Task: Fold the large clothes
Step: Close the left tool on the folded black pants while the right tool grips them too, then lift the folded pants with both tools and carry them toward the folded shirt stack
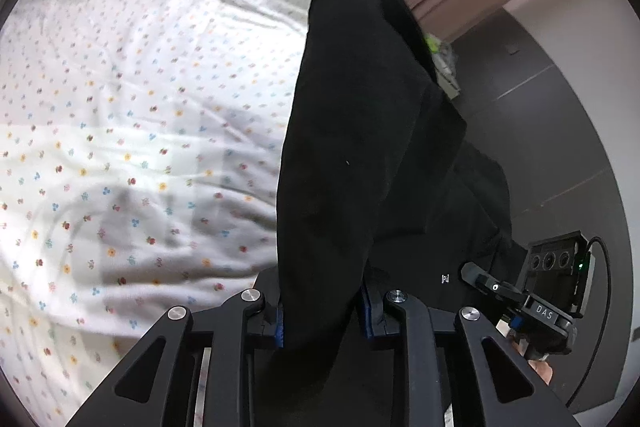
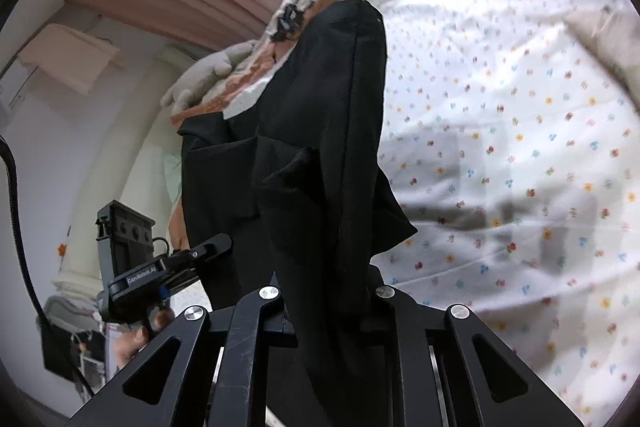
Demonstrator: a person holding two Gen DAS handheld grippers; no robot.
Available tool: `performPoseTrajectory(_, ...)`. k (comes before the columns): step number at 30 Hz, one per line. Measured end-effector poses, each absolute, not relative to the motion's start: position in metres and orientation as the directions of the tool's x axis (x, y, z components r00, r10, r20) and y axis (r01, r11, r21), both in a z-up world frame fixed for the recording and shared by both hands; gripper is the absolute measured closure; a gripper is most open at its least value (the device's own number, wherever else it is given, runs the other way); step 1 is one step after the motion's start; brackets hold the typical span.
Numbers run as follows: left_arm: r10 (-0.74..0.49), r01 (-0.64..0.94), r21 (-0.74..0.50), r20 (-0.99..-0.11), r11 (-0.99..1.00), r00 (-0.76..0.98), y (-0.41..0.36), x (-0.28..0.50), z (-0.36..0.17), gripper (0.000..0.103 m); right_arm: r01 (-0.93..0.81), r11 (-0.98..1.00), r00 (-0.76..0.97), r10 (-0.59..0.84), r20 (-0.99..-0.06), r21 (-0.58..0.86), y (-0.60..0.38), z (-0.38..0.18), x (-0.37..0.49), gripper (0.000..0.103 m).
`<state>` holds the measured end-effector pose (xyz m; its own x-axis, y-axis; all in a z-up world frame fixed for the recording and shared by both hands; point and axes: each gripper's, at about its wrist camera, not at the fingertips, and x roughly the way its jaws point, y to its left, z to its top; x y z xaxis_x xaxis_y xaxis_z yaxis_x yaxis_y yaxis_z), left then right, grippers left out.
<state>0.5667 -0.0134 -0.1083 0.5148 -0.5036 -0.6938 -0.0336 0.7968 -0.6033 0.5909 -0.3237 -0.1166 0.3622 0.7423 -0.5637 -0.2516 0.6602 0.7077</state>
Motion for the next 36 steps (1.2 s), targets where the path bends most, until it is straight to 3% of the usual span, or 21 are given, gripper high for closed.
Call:
performPoseTrajectory(14,-0.596,0.116,-0.645,-0.604,0.756,0.53,-0.093,0.531,-0.034,0.076,-0.286,0.734,0.508,0.661,-0.551,0.616,-0.398,-0.023,0.528,0.087)
performPoseTrajectory(36,-0.747,0.335,-0.672,-0.544,0.661,0.383,-0.293,0.517,0.028,0.076,-0.166,0.865,0.668,0.452,-0.591,0.474,-0.575,0.048,0.46,0.087)
